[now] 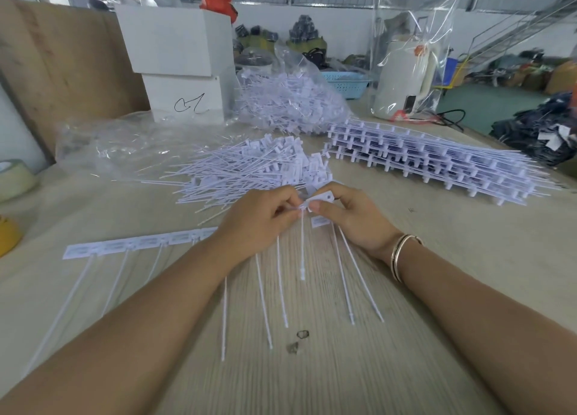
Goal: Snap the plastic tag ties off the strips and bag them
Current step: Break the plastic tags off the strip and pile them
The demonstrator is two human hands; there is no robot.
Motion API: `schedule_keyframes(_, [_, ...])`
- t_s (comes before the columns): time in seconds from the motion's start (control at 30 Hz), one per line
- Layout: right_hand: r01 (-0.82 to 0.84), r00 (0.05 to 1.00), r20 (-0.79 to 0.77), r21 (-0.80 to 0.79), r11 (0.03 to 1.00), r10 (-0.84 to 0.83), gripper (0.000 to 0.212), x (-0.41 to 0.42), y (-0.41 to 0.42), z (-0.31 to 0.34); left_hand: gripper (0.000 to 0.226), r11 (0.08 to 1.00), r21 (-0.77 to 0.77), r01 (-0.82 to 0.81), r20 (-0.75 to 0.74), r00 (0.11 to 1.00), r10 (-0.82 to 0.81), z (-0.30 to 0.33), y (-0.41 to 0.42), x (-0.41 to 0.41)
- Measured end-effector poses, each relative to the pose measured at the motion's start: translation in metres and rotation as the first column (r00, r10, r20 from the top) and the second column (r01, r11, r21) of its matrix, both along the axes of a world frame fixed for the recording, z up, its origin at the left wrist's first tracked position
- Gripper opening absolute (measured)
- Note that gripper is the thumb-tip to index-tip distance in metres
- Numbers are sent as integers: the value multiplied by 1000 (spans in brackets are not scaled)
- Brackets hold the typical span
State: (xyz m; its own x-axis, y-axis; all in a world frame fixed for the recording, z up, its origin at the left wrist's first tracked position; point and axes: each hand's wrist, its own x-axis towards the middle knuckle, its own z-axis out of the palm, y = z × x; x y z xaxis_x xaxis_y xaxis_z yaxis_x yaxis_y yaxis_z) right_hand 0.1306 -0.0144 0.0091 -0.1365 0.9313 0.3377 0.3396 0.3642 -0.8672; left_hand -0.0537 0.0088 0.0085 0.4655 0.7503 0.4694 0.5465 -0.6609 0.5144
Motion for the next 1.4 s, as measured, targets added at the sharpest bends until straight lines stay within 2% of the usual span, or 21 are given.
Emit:
schedule_keyframes(0.2, [-12, 1000, 0, 73, 997, 12, 8, 3, 0, 1, 9, 960, -224, 169, 239, 964, -114, 4, -2, 1])
schedule_keyframes(0.37, [-68, 984, -163, 33, 997, 72, 15, 4, 1, 2, 12, 918, -278, 283, 359, 917, -174, 10, -4, 5])
schedule_keyframes(0.47, [-121, 945, -305, 9, 993, 118, 20, 9, 1, 6, 12, 891, -317, 326, 492, 859, -139, 13, -1, 3])
schedule_keyframes(0.5, [-119, 946, -303, -4, 993, 112, 21, 10, 1, 7, 11, 892, -325, 315, 509, 853, -116, 13, 0, 2])
schedule_keyframes(0.57, [-83, 978, -194, -30, 996, 76, 20, 9, 1, 7, 4, 934, -303, 192, 425, 904, -48, 8, 1, 0])
schedule_keyframes(0.67, [26, 997, 70, -43, 999, -23, 20, 6, 2, 5, 14, 990, -123, -71, 118, 989, 85, 1, 3, 0])
schedule_keyframes(0.73, [92, 957, 277, -5, 996, -87, 21, 3, 3, 4, 17, 987, 9, -159, -13, 987, 159, 2, 2, 1])
schedule_keyframes(0.8, [170, 905, 381, 86, 982, -191, 17, 0, 2, 5, 21, 979, 91, -183, -78, 979, 191, 5, 2, 3])
schedule_keyframes(0.9, [203, 919, 308, 164, 965, -246, 16, -4, 0, 7, 26, 979, 146, -140, -101, 983, 155, 6, -1, 7])
schedule_keyframes(0.97, [135, 933, 315, 143, 980, -174, 21, -5, -1, 8, 30, 979, 177, -96, -90, 989, 114, 7, -5, 12])
schedule_keyframes(1.07, [25, 947, 317, 95, 995, -54, 16, -8, -4, 8, 36, 979, 199, -39, -93, 994, 59, 8, -9, 17])
schedule_keyframes(1.17, [17, 956, 293, 42, 999, -28, 15, -4, 0, 7, 40, 982, 190, -9, -148, 988, 38, 9, -10, 14])
schedule_keyframes(1.3, [75, 993, 99, -42, 996, -70, 18, 3, 4, 5, 30, 992, 116, -45, -245, 967, 72, 15, -8, 1])
schedule_keyframes(1.4, [101, 995, 33, -77, 992, -98, 19, 5, 5, 3, 32, 995, 71, -75, -342, 935, 95, 14, -10, -1])
